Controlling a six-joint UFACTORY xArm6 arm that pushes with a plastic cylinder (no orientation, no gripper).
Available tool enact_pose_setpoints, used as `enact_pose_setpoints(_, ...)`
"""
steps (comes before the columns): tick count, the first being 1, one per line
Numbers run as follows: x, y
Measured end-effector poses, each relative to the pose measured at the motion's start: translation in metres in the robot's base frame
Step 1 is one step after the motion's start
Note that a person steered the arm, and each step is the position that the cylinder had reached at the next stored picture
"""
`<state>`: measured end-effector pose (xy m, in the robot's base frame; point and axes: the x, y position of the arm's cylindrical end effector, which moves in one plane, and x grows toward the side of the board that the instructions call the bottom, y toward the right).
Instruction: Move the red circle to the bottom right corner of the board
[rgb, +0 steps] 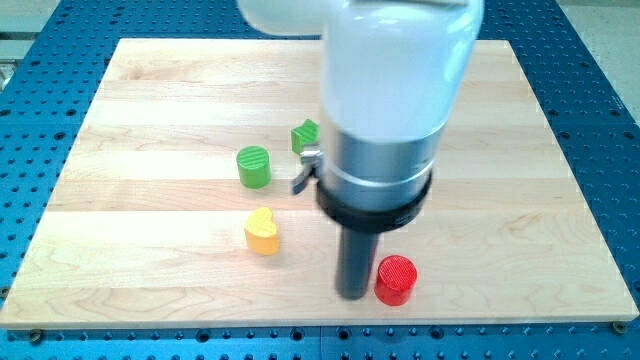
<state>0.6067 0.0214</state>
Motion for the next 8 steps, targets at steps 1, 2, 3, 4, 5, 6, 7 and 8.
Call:
enact_pose_setpoints(1,0.001,0.057)
enact_pose_setpoints(2,-0.03,0.136)
enact_pose_setpoints(3,-0.019,0.072)
enact_pose_setpoints(4,-0.088,0.132)
enact_pose_setpoints(5,-0.088,0.146)
enact_pose_setpoints(6,-0.062,0.199)
enact_pose_setpoints(7,-0.077,0.17)
enact_pose_setpoints(8,-0.09,0.251)
